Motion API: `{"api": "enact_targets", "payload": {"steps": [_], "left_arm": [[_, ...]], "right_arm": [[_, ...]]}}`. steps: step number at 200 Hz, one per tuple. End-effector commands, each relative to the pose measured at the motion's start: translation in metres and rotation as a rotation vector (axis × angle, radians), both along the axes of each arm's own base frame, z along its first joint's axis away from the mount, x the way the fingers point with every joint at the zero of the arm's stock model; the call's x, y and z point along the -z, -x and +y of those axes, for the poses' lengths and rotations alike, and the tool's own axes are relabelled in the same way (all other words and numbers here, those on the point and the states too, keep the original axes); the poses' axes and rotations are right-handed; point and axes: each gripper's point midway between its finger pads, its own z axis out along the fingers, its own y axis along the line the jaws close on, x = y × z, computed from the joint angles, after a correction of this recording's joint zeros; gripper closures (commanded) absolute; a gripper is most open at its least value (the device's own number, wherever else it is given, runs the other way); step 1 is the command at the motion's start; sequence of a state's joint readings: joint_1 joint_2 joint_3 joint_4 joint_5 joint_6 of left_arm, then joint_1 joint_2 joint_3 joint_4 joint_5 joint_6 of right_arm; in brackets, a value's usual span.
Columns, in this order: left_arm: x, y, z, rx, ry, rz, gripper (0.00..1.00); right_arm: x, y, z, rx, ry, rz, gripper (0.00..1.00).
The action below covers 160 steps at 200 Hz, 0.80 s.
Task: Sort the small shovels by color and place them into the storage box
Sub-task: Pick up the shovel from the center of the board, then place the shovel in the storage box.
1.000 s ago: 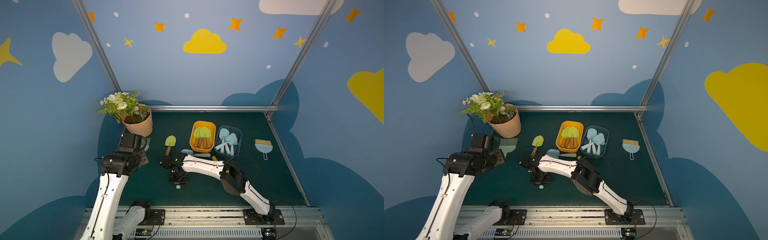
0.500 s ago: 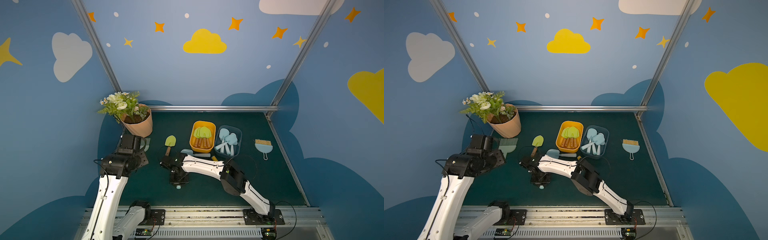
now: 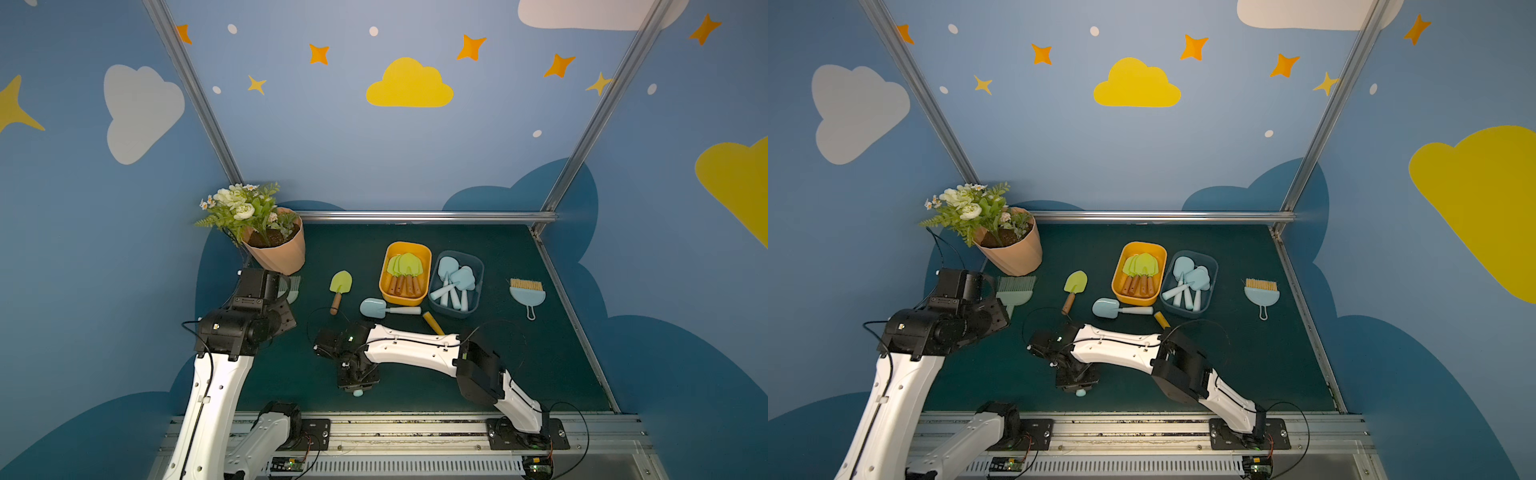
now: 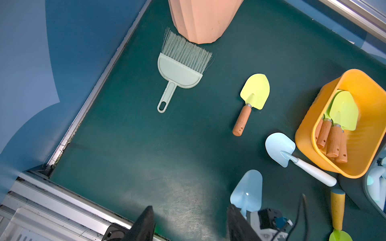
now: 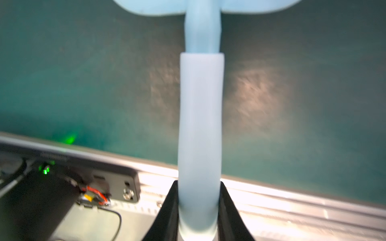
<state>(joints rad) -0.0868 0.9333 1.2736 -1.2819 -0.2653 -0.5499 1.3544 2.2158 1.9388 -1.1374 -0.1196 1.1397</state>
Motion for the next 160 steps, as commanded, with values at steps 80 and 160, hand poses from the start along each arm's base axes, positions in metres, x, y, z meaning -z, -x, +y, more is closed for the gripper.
{"api": "enact_targets", "payload": {"steps": [80, 160], "left_arm": [[0.014, -0.009, -0.023, 0.015, 0.142, 0.007, 0.54], [0.034, -0.025, -0.049, 0.080, 0.152, 0.051, 0.54]], "right_arm": [[-0.095, -0.044, -0.128, 0.027, 0.083, -0.162, 0.86], [-0.123, -0.150, -0.229, 0.242, 0.101, -0.162, 0.86]]}}
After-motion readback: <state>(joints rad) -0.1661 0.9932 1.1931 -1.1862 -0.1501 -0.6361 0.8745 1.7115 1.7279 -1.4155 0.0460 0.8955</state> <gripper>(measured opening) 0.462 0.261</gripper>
